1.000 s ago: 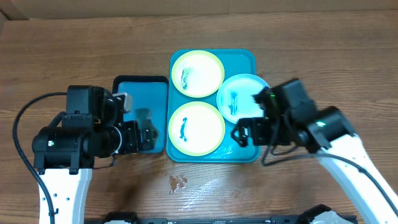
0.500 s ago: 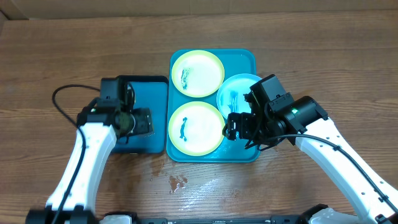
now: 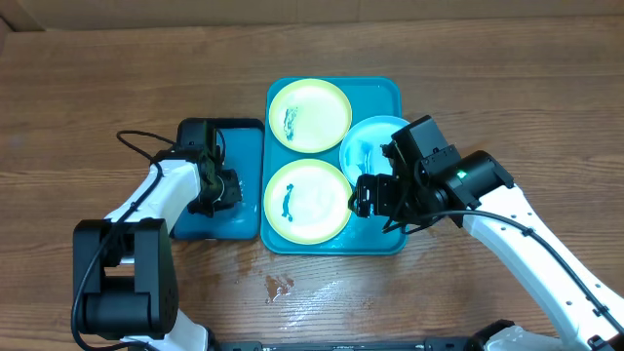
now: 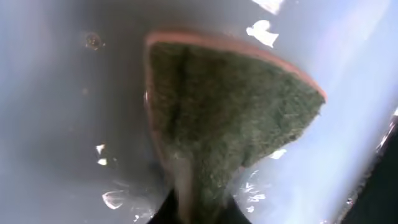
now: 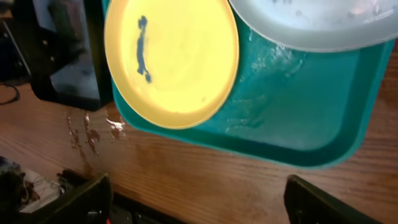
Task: Clean dirty plates on tray and stack at the side
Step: 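Grasp the green sponge with the left gripper and lift it from the water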
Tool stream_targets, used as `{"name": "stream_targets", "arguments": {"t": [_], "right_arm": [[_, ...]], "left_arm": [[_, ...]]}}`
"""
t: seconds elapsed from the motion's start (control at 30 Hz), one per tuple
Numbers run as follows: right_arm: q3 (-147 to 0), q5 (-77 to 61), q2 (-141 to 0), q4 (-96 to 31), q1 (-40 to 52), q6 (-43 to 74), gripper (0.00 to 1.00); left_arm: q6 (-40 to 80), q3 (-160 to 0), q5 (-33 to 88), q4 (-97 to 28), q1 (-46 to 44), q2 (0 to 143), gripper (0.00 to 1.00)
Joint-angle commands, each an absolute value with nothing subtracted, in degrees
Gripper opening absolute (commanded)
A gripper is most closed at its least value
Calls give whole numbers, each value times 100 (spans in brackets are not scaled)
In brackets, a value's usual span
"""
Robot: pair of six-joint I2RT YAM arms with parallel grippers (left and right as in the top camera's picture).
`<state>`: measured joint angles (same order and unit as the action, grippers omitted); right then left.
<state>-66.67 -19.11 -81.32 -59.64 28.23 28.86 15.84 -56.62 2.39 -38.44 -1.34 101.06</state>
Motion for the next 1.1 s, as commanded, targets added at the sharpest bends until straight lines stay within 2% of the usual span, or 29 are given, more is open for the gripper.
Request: {"name": "stream_targets", "arguments": {"t": [0.0,0.13,0.23,0.43,0.63,0.9,1.07], "right_arm": [[-6254,-1890,-8114,-5544,2897,3072,81],[-5710,-1806,-8119,-4687,3037,3081,65],[-5441,-1806,-8125,-4110,3114,3760,57],[-5341,-1758,-8488,-3483,3371,3946,58],[-5341,-1352,-9188,-3382,3439,4316,55],[-5343,-904,-9476,-3181,3446,4064,56],[-5341,-495,-9476,-3205,3444,3999,55]], "left_arm": [[1586,-5758,395,-4053,-143,10235,4],[1586,-6213,405,-4696,-143,10020,4],[1538,-6622,405,-5201,-141,9771,4],[1474,-7065,408,-5708,-148,9284,4],[1411,-6928,381,-5791,-163,9327,4],[1391,-6860,104,-5769,-152,9592,4],[1428,-6860,110,-5671,-156,9629,21]]}}
